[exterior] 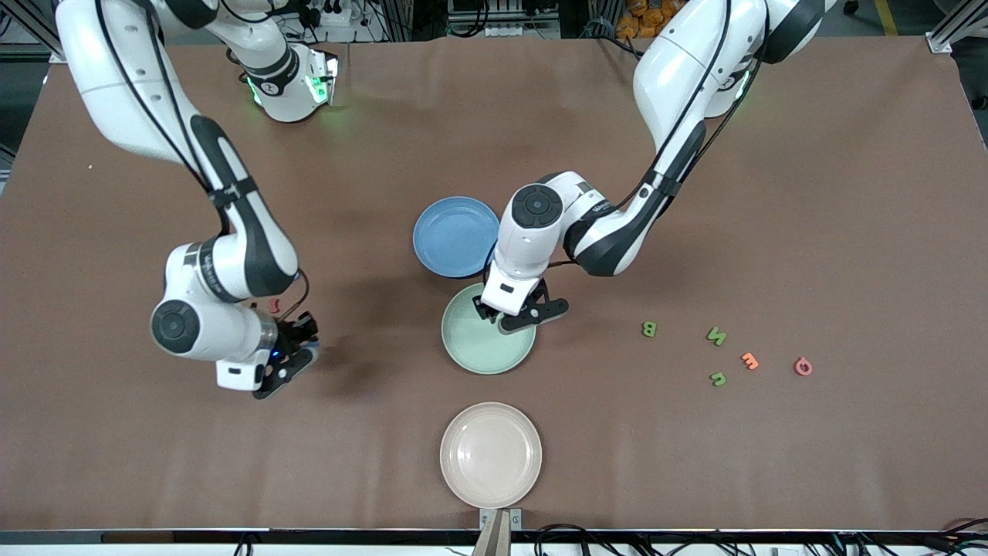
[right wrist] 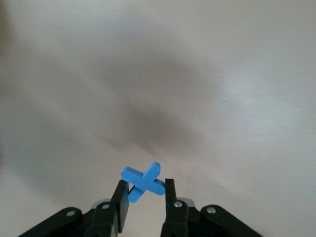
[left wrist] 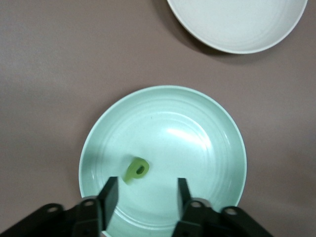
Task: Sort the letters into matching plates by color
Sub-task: 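Drop the blue X on the blue plate while the left gripper returns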
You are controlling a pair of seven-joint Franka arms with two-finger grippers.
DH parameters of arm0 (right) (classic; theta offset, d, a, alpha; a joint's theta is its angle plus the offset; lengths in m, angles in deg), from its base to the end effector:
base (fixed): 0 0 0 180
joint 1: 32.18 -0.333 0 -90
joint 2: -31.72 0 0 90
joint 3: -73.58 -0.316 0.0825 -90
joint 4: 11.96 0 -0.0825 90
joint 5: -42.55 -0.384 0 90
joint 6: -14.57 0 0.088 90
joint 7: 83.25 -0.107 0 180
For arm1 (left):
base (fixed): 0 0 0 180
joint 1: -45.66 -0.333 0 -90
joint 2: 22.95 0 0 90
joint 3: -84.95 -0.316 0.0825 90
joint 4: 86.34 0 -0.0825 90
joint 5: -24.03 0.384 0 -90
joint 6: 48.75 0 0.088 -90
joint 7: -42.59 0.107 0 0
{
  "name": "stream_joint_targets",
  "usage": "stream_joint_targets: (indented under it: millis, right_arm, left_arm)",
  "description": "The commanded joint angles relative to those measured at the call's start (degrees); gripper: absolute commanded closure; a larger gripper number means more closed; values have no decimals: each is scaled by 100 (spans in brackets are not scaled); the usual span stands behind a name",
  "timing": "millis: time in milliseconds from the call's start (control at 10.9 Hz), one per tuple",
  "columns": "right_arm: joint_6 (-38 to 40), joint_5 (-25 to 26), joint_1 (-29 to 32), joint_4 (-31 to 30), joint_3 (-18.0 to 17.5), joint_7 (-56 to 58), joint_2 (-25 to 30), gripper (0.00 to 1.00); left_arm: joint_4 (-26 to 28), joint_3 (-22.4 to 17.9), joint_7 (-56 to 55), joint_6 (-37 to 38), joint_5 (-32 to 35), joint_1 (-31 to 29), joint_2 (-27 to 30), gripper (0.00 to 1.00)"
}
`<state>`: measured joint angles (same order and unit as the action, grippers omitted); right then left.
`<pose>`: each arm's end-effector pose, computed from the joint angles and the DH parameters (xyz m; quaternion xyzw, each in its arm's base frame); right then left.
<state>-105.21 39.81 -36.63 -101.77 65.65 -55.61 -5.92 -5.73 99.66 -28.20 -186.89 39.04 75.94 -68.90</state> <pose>0.6729 0.1372 0.2508 -0.9440 -0.3175 0.0552 0.0709 0.5621 -0.4986 0.2575 0.9762 0.1834 0.0706 0.0920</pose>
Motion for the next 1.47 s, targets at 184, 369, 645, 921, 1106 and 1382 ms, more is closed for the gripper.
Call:
stream_joint_targets:
  millis: [184, 369, 645, 921, 1106, 1382]
  right_arm:
    - [-18, -17, -108, -1179, -1209, -2021, 890, 100]
    - [-158, 80, -607, -1241, -1316, -3067, 881, 100]
    - [-370, 106, -1337, -1312, -1316, -3957, 803, 100]
    - [-458, 168, -1856, -1504, -1316, -4591, 784, 96]
    - [-458, 369, -2016, -1732, -1307, -4803, 828, 56]
    - [-397, 379, -1903, -1786, -1290, -4848, 864, 0]
  left_arm:
    - [122, -179, 808, 784, -6, -590, 313, 0]
    - [270, -179, 1058, 1051, -6, -1126, 568, 0]
    - [1497, -92, 2555, 965, 73, -2058, 1576, 0]
    - [2115, -83, 3658, 885, 73, -2289, 1922, 0]
    - [2563, -65, 3739, 353, 73, -2254, 1862, 0]
    - [3373, -30, 4436, -968, 73, -2306, 1800, 0]
